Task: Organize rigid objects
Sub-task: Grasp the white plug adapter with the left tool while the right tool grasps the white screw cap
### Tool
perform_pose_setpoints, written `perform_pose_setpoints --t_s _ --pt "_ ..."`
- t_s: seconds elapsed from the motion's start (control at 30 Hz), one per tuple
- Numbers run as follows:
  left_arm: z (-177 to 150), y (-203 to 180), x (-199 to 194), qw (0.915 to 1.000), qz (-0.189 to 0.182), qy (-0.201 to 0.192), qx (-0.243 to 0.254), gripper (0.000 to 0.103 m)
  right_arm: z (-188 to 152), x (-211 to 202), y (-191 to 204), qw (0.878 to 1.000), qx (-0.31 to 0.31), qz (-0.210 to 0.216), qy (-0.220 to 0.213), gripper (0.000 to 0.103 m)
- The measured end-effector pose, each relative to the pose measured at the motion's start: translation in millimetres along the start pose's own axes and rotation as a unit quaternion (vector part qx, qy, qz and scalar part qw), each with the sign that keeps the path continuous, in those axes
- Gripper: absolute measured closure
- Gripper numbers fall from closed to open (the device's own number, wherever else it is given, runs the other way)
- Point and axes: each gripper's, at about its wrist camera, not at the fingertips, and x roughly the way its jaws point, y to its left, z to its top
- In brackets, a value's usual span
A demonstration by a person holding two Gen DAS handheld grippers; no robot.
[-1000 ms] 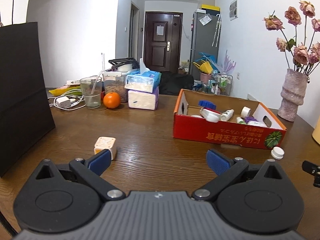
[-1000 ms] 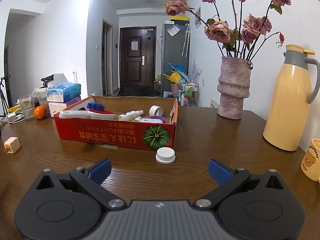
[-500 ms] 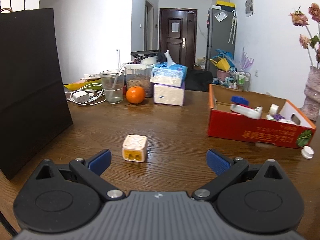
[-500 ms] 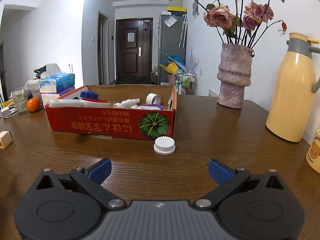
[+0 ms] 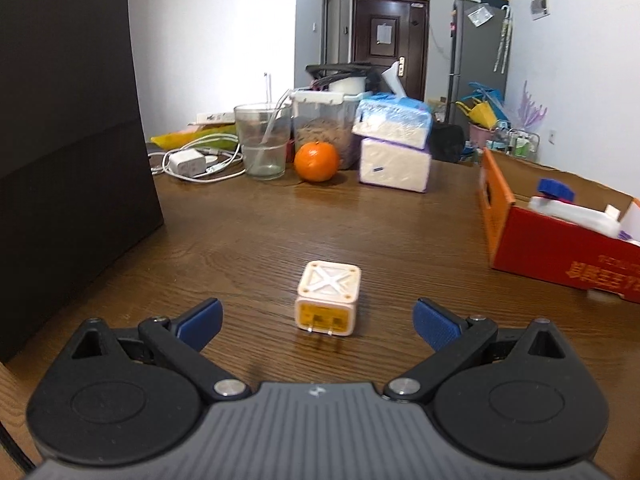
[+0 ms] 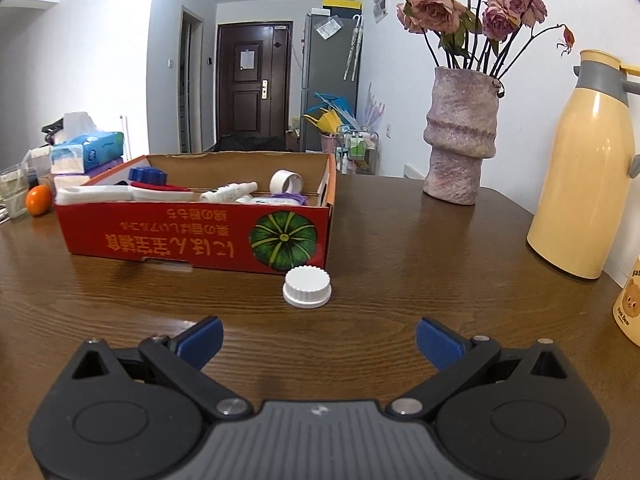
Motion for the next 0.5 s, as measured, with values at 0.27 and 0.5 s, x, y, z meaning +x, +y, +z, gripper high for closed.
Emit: perform_pose_setpoints --t_s 0.27,0.5 --pt "5 -2 27 0.9998 0.011 0.007 0.017 0.005 3 18 -2 1.0 0.01 -0.006 0.009 0.0" --pt "9 -6 46 0.9995 -0.003 0.023 0.021 0.037 6 29 -3 1.0 0.013 -0.011 0.013 0.0"
